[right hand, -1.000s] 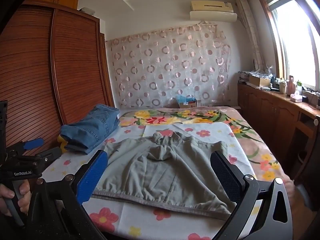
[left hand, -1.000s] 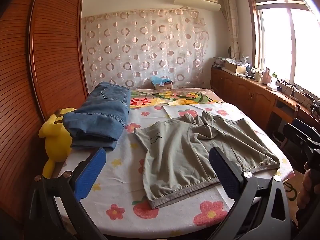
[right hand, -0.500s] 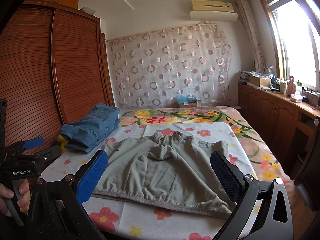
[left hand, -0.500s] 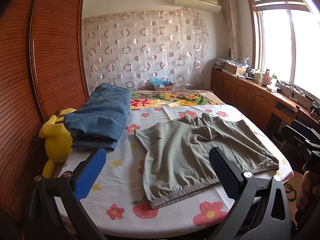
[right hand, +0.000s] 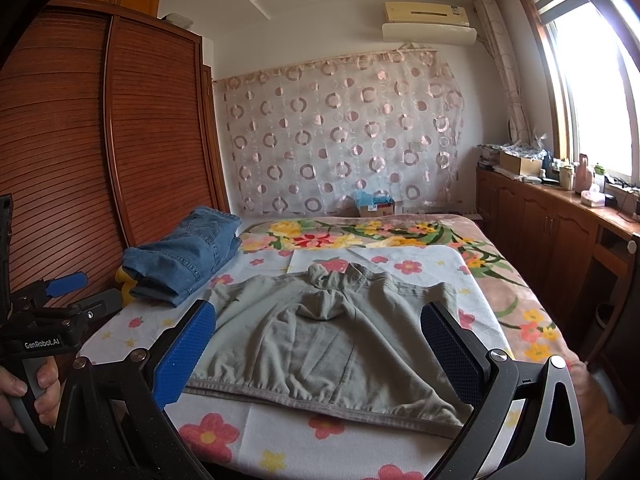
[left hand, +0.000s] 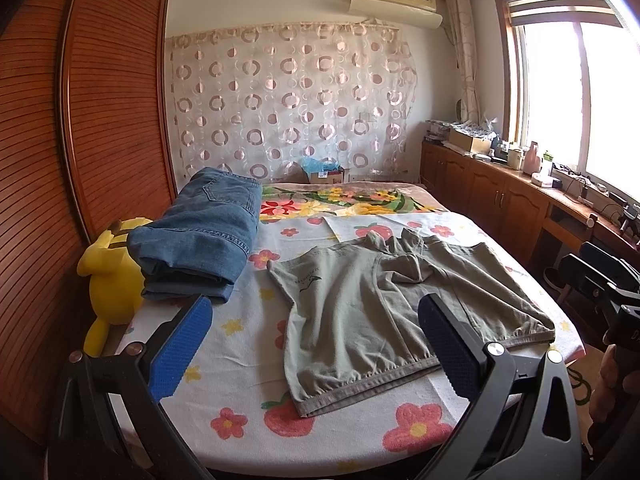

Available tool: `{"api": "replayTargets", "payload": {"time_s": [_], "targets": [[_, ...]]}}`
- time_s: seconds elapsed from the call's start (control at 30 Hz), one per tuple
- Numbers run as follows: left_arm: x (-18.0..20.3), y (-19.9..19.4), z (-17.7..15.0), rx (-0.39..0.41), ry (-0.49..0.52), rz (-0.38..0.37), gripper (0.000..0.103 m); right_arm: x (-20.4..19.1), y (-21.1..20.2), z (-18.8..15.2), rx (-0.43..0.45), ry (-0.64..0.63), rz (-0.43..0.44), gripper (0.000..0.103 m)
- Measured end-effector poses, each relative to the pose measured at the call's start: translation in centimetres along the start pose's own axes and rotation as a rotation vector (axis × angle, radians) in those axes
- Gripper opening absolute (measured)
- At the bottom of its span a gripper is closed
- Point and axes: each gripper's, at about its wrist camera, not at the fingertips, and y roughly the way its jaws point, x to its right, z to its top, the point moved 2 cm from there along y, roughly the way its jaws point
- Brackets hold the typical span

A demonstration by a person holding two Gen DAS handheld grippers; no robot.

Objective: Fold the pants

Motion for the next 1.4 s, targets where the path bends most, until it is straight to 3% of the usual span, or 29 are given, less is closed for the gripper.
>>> {"api": "replayTargets", "payload": {"time_s": [1.4], "targets": [[0.3, -1.1, 0.5, 0.015, -0.008, -0.003, 0.103, -0.1, -0.2, 0.0, 0.007, -0.003, 0.002, 0.102]]}}
